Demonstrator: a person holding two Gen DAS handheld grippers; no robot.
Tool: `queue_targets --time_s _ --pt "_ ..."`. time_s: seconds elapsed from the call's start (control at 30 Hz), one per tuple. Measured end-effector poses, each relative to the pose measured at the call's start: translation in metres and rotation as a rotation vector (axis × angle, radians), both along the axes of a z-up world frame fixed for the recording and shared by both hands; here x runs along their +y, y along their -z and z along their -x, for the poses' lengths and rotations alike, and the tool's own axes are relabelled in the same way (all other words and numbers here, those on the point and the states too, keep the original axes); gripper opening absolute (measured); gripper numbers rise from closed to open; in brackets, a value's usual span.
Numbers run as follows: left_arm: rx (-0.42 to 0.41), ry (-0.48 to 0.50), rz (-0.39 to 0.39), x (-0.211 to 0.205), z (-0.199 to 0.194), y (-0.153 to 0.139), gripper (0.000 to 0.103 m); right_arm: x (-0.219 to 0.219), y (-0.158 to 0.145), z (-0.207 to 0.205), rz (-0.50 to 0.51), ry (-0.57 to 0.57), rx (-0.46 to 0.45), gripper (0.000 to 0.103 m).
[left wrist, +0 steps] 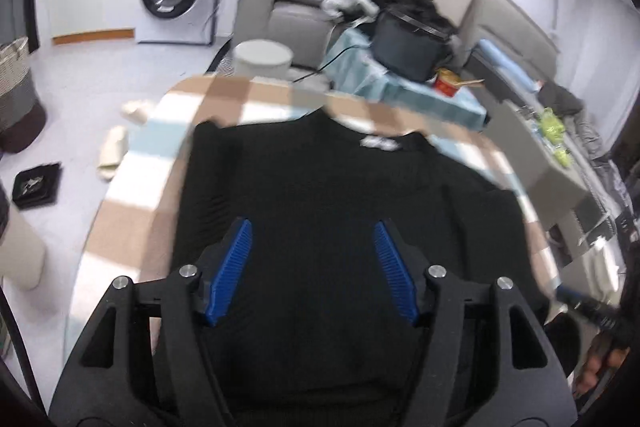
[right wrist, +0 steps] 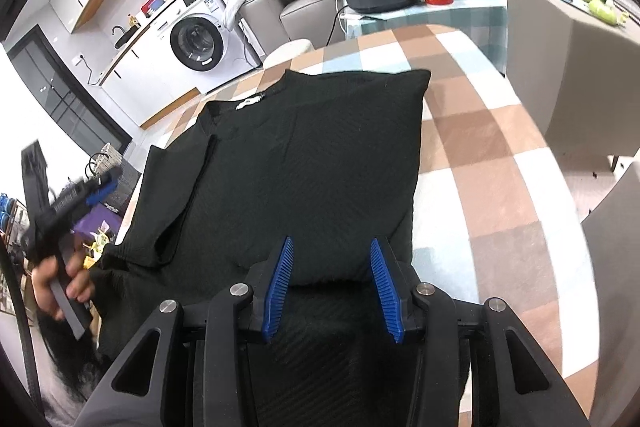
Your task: Fold small clothes
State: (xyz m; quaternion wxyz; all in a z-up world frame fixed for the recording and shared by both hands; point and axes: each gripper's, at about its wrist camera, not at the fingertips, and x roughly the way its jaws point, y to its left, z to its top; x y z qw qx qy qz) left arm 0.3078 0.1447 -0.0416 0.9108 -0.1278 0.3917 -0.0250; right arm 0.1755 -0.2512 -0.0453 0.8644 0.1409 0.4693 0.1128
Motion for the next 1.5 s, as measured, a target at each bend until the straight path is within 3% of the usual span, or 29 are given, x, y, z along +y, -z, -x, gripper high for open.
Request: queue_targets --time_s 0.23,0.37,0.43,0.5,0.6,0.73,0.83,0.97,1.07,1.2,1.5 --pt "0.124 -0.073 -0.136 0.019 0.021 0.05 0.06 0.022 0.006 -0.012 0.019 -0.056 0.019 0.042" --pt "0.182 -0.138 -0.232 0.032 0.022 0.073 0.047 0.046 0.018 -0.022 0.026 -0.128 0.046 0.042" --pt "0.199 -0.177 -0.242 0.045 0.024 0.081 0.047 0.061 0.03 -0.028 0.035 -0.168 0.073 0.042" --pt "0.193 -0.208 -0.238 0.058 0.027 0.083 0.047 0.069 0.037 -0.031 0.032 -0.189 0.109 0.042" --pt "0.198 -0.217 -0.222 0.067 0.034 0.082 0.047 0.057 0.023 -0.025 -0.039 -0.138 0.072 0.042" --pt "0.198 -0.209 -0.159 0.071 0.037 0.079 0.047 0.022 0.005 -0.022 0.036 -0.022 0.024 0.047" --pt "0.214 -0.186 -0.096 0.071 0.036 0.082 0.047 -0.003 0.016 -0.029 0.071 0.023 0.076 0.049" --pt "0.195 -0.164 -0.067 0.067 0.033 0.082 0.028 -0.011 0.034 -0.046 0.088 0.006 0.118 0.049" --pt "0.186 -0.164 -0.069 0.065 0.03 0.081 0.016 -0.005 0.046 -0.057 0.113 -0.029 0.124 0.032" --pt "0.179 -0.154 -0.061 0.062 0.024 0.08 0.011 -0.003 0.047 -0.067 0.152 -0.053 0.101 0.014" --pt "0.162 -0.137 -0.047 0.045 -0.014 0.08 0.01 -0.022 0.041 -0.096 0.166 0.064 0.07 0.012"
